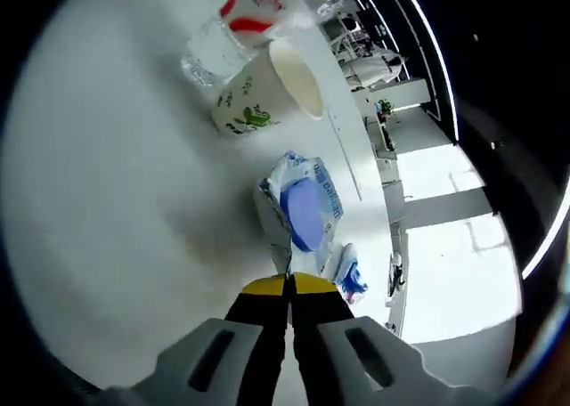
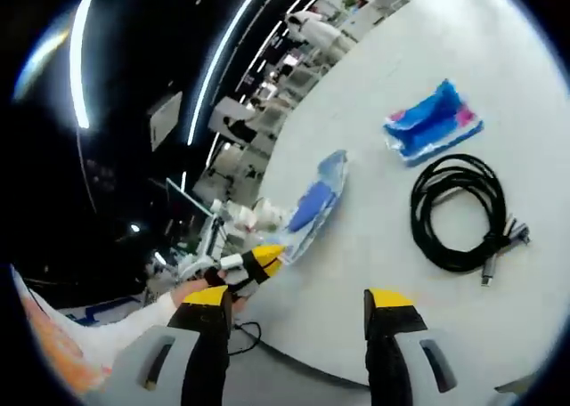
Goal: Arrange the tabletop items into an orderly group along one side of the table until the central work area is clear of visible clutter.
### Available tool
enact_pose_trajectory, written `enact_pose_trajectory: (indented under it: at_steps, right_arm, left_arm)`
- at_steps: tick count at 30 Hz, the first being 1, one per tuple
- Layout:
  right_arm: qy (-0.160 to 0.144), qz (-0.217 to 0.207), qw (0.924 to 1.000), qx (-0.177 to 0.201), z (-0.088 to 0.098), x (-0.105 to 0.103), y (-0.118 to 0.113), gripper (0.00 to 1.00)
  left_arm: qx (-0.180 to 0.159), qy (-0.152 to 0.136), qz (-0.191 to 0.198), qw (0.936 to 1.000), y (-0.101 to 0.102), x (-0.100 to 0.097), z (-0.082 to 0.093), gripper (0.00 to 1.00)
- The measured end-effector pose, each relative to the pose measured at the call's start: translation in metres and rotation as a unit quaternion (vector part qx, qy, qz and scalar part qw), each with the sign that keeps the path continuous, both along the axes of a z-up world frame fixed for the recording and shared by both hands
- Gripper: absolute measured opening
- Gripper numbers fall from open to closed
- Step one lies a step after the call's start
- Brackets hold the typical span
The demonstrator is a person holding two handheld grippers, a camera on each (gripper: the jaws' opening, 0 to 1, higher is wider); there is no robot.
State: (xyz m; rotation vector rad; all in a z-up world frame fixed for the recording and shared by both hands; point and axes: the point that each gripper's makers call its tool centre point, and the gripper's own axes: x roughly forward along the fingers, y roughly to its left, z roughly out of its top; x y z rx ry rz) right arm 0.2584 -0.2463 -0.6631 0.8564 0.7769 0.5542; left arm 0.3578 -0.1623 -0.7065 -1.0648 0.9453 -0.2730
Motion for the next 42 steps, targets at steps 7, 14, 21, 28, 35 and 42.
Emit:
enact_pose_trajectory:
  at_steps: [7, 14, 21, 28, 35, 42]
  right_arm:
    - [0.010, -0.001, 0.9932, 0.116, 0.018, 0.033, 0.053, 0.62]
    - [-0.012, -0.032, 0.9898, 0.138, 0.034, 0.054, 0.047, 0.60]
    - [-0.004, -0.055, 0.9830, 0.175, 0.038, 0.048, 0.041, 0.41]
    - [-0.011, -0.082, 0.9720, 0.220, 0.049, 0.043, 0.033, 0.14]
    - [0.038, -0.110, 0.9255, 0.360, 0.080, 0.036, 0.036, 0.15]
    - [0.100, -0.096, 0.8878, 0.439, 0.087, 0.023, 0.049, 0.18]
  left_arm:
    - [-0.048, -0.022, -0.007, 0.9986, 0.000, -0.026, 0.030, 0.00]
    - [-0.083, -0.059, -0.058, 0.9931, -0.002, -0.047, 0.061, 0.00]
    - [-0.123, -0.105, -0.098, 0.9820, -0.011, -0.060, 0.099, 0.00]
    - [-0.139, -0.154, -0.148, 0.9671, -0.023, -0.072, 0.128, 0.00]
    - [-0.158, -0.231, -0.162, 0.9464, -0.020, -0.069, 0.166, 0.00]
    - [-0.162, -0.260, -0.132, 0.9427, -0.007, -0.062, 0.174, 0.00]
